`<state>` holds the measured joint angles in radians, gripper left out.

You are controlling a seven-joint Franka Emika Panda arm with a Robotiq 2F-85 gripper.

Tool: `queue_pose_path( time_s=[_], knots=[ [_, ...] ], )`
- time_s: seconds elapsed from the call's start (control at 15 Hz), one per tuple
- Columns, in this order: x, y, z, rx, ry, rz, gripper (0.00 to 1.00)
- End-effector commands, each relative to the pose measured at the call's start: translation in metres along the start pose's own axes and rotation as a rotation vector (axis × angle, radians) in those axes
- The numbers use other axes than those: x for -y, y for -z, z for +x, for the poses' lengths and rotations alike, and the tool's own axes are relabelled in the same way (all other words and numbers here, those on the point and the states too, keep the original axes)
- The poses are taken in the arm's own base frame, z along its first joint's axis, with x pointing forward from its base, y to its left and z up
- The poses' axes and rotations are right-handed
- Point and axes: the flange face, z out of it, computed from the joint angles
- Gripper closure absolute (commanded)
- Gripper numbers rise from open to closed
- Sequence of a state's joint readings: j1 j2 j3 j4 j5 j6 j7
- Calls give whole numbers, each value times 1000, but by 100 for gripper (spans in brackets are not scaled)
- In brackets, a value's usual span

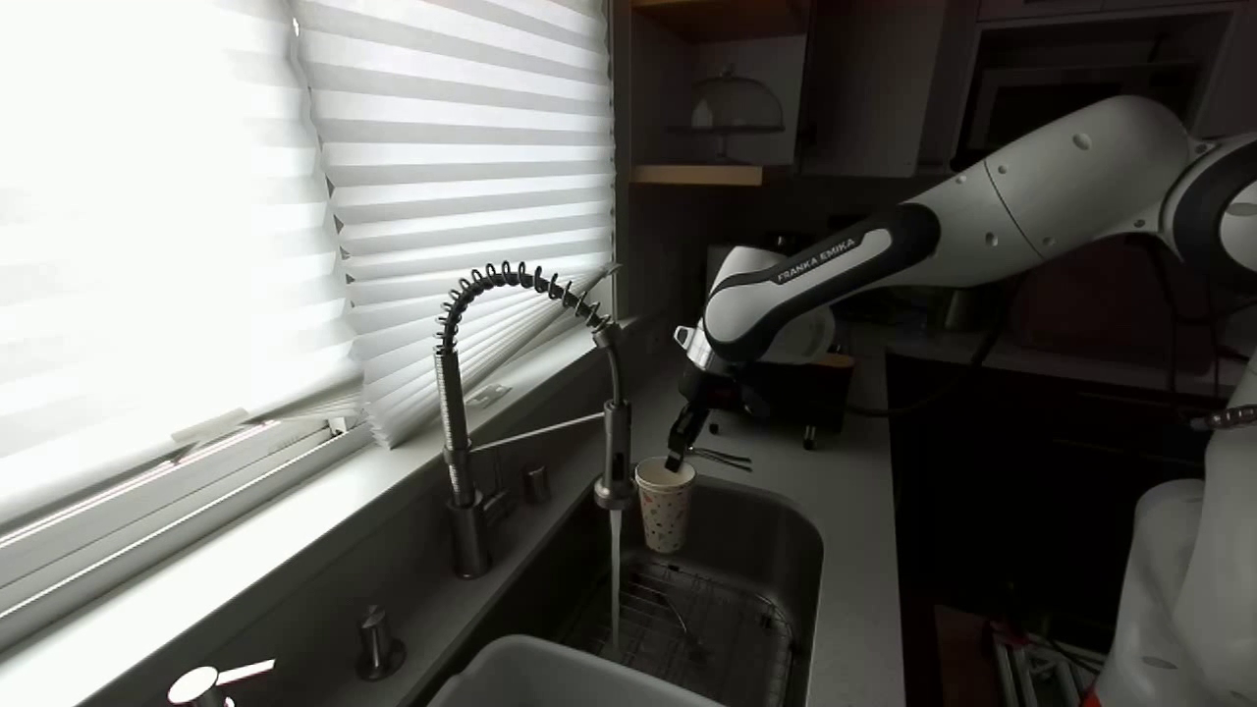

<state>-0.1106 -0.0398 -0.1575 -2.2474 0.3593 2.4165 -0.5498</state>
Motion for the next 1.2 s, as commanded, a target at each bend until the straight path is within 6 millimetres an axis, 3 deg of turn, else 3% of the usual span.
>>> queue_pose_path(
  time_s=[0.0, 0.13, 0.47, 0.67, 1.13],
  knots=[
    [-38, 22, 1, -48, -74, -81, 99],
    [-59, 35, 6, -91, -118, -125, 99],
    [-88, 63, 30, -202, -222, -220, 99],
    [-101, 61, 45, -235, -314, -249, 99],
    [-120, 35, 73, -230, -505, -273, 99]
  ],
)
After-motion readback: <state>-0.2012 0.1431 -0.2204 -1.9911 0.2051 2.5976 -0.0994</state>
